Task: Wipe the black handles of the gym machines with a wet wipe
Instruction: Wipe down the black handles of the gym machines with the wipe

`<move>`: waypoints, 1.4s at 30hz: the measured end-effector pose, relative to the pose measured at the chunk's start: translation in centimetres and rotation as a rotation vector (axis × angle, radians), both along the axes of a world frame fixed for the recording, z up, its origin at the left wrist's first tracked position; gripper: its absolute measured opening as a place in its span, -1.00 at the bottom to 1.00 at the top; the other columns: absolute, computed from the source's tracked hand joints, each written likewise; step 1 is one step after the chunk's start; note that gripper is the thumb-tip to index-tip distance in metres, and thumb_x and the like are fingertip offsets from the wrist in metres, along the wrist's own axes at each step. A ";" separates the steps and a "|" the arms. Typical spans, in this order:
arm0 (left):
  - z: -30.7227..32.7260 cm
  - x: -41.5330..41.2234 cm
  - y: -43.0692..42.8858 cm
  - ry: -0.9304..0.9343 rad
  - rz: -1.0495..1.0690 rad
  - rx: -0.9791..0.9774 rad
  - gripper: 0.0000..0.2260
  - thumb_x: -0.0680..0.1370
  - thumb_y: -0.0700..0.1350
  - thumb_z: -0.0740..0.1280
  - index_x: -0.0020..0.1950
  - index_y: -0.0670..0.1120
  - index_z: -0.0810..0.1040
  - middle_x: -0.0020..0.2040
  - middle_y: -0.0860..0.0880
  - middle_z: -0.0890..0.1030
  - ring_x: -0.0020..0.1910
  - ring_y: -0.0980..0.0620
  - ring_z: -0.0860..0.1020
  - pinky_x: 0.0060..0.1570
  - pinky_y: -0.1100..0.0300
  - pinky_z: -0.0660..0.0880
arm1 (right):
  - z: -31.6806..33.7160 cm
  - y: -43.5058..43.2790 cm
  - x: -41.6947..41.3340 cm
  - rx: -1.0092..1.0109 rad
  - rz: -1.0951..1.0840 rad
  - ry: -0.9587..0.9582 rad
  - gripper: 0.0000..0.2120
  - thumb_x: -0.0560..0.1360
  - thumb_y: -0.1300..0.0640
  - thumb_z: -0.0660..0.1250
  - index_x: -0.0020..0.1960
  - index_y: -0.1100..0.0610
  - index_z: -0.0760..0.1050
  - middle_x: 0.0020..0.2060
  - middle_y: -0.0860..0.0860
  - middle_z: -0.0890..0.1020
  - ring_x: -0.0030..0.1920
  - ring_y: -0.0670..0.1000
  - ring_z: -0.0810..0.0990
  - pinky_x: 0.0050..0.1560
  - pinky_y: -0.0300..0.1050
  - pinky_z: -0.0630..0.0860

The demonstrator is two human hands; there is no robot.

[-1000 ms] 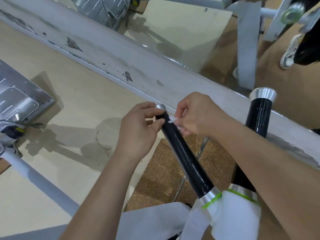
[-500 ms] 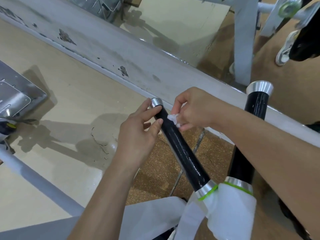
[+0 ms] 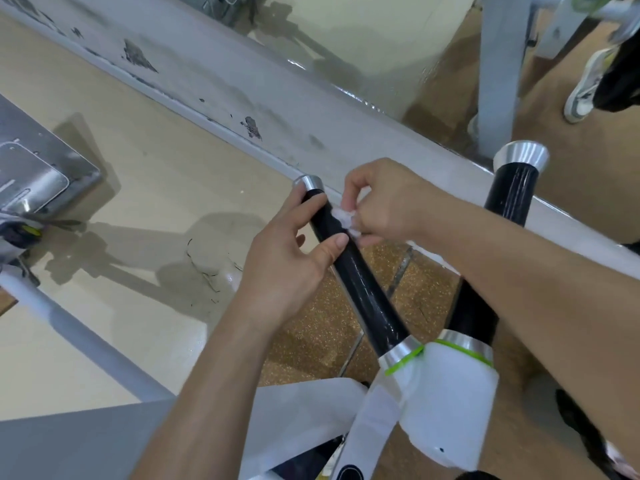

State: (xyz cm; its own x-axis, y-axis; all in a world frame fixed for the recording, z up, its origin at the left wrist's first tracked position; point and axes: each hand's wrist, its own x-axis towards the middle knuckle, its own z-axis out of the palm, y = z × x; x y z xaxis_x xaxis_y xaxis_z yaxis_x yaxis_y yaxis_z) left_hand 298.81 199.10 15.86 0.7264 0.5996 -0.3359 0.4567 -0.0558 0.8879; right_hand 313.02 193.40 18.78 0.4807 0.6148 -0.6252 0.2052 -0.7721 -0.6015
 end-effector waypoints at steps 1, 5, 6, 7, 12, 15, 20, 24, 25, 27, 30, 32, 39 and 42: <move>0.0 -0.1 0.0 0.001 0.009 -0.004 -0.50 0.49 -0.12 0.42 0.42 0.02 0.41 0.50 0.24 0.22 0.40 0.23 0.32 0.35 0.10 0.37 | 0.4 -0.8 0.2 -0.043 0.063 0.061 -0.74 0.43 0.44 0.32 -0.30 0.13 0.46 -0.39 0.10 0.53 -0.32 0.12 0.67 -0.50 -0.24 0.53; 0.4 0.0 -0.5 0.010 0.012 -0.005 -0.55 0.52 -0.14 0.38 0.39 0.06 0.42 0.52 0.18 0.20 0.43 0.16 0.31 0.40 0.06 0.31 | 0.8 -1.5 0.0 -0.055 0.098 0.105 -0.79 0.43 0.42 0.34 -0.27 0.16 0.46 -0.33 0.19 0.60 -0.35 0.10 0.65 -0.34 -0.14 0.59; 0.5 0.0 -0.7 0.025 -0.007 0.026 -0.56 0.53 -0.15 0.36 0.40 0.06 0.42 0.53 0.15 0.20 0.46 0.16 0.27 0.42 0.06 0.27 | 0.6 -1.1 -0.2 -0.013 0.044 0.063 -0.78 0.43 0.42 0.33 -0.28 0.16 0.46 -0.37 0.17 0.58 -0.38 0.09 0.61 -0.37 -0.17 0.56; 0.7 0.0 -0.9 0.036 -0.025 0.046 -0.56 0.54 -0.15 0.35 0.41 0.06 0.40 0.53 0.13 0.19 0.47 0.15 0.23 0.45 0.06 0.23 | 0.7 -0.9 -0.4 0.018 0.022 0.025 -0.78 0.44 0.42 0.32 -0.28 0.15 0.45 -0.40 0.13 0.55 -0.39 0.08 0.59 -0.38 -0.17 0.55; 1.3 -1.4 -2.1 0.019 -0.047 -0.046 -0.60 0.54 -0.16 0.35 0.35 0.11 0.45 0.52 0.23 0.16 0.46 0.26 0.21 0.46 0.12 0.19 | 2.9 -3.1 -0.3 -0.138 0.309 0.126 -0.78 0.43 0.39 0.37 -0.26 0.12 0.46 -0.40 0.10 0.61 -0.38 0.01 0.67 -0.20 -0.10 0.64; 1.3 -1.4 -2.6 -0.002 -0.013 -0.022 -0.61 0.53 -0.17 0.37 0.33 0.10 0.49 0.51 0.20 0.22 0.45 0.25 0.23 0.45 0.07 0.22 | 2.5 -2.6 -0.6 -0.083 0.297 -0.039 -0.81 0.41 0.32 0.41 -0.28 0.08 0.51 -0.36 0.04 0.64 -0.31 0.00 0.68 -0.22 -0.10 0.64; 1.8 -1.4 -3.2 -0.051 0.050 0.027 -0.55 0.51 -0.19 0.37 0.35 0.14 0.45 0.39 0.18 0.41 0.36 0.25 0.36 0.36 0.10 0.35 | 3.6 -3.7 -1.2 -0.139 0.470 -0.176 -0.85 0.43 0.17 0.41 -0.26 0.03 0.47 -0.38 -0.08 0.54 -0.29 -0.02 0.55 -0.17 -0.09 0.56; 1.8 -1.6 -4.1 -0.075 0.076 0.000 -0.58 0.54 -0.23 0.32 0.33 0.16 0.45 0.40 0.16 0.40 0.36 0.23 0.36 0.35 0.10 0.37 | 4.7 -4.5 -2.1 -0.163 0.522 -0.187 -0.89 0.46 0.18 0.36 -0.22 0.04 0.50 -0.39 -0.06 0.53 -0.28 0.02 0.57 -0.16 -0.07 0.58; 1.9 -1.6 -4.2 -0.074 0.082 0.010 -0.59 0.54 -0.23 0.31 0.31 0.15 0.46 0.41 0.14 0.40 0.36 0.22 0.36 0.35 0.09 0.37 | 4.7 -4.3 -2.3 -0.122 0.484 -0.232 -0.92 0.47 0.17 0.35 -0.19 0.05 0.53 -0.36 -0.04 0.57 -0.27 0.00 0.57 -0.22 -0.13 0.52; 1.9 -1.5 -4.5 -0.078 0.097 0.034 -0.60 0.53 -0.25 0.31 0.29 0.13 0.48 0.39 0.13 0.42 0.35 0.21 0.37 0.33 0.08 0.38 | 4.7 -4.0 -2.6 -0.089 0.453 -0.283 -0.97 0.49 0.18 0.32 -0.12 0.10 0.53 -0.26 -0.01 0.60 -0.22 0.01 0.55 -0.26 -0.18 0.42; 2.3 -1.8 -5.1 -0.109 0.105 0.070 -0.56 0.50 -0.30 0.33 0.25 0.14 0.50 0.33 0.13 0.46 0.31 0.21 0.41 0.30 0.07 0.40 | 5.6 -5.2 -2.8 -0.187 0.573 -0.193 -0.89 0.47 0.27 0.27 -0.15 0.08 0.47 -0.29 -0.04 0.51 -0.24 0.03 0.49 -0.28 -0.21 0.36; 2.6 -2.4 -5.7 -0.126 0.107 0.082 -0.56 0.49 -0.32 0.33 0.22 0.16 0.52 0.31 0.14 0.47 0.30 0.22 0.41 0.29 0.08 0.41 | 6.9 -6.3 -2.9 -0.256 0.698 -0.177 -0.81 0.46 0.26 0.28 -0.24 0.02 0.39 -0.27 -0.11 0.51 -0.22 -0.04 0.53 -0.27 -0.24 0.41; 3.5 -3.9 -8.0 -0.159 0.152 0.030 -0.64 0.48 -0.32 0.37 0.11 0.12 0.58 0.15 0.13 0.55 0.18 0.21 0.48 0.17 0.14 0.50 | 6.6 -7.1 -4.2 -0.077 0.483 -0.424 -0.95 0.49 0.08 0.32 -0.11 -0.06 0.48 -0.21 -0.11 0.53 -0.12 -0.02 0.54 -0.14 -0.11 0.50; 3.6 -4.4 -8.8 -0.212 0.219 -0.055 -0.73 0.47 -0.17 0.40 0.10 0.12 0.61 0.06 0.09 0.55 0.05 0.17 0.53 0.10 0.10 0.54 | 7.6 -8.3 -4.9 -0.125 0.532 -0.395 -0.96 0.53 0.04 0.29 -0.07 -0.10 0.49 -0.16 -0.13 0.51 -0.06 -0.07 0.52 -0.08 -0.14 0.45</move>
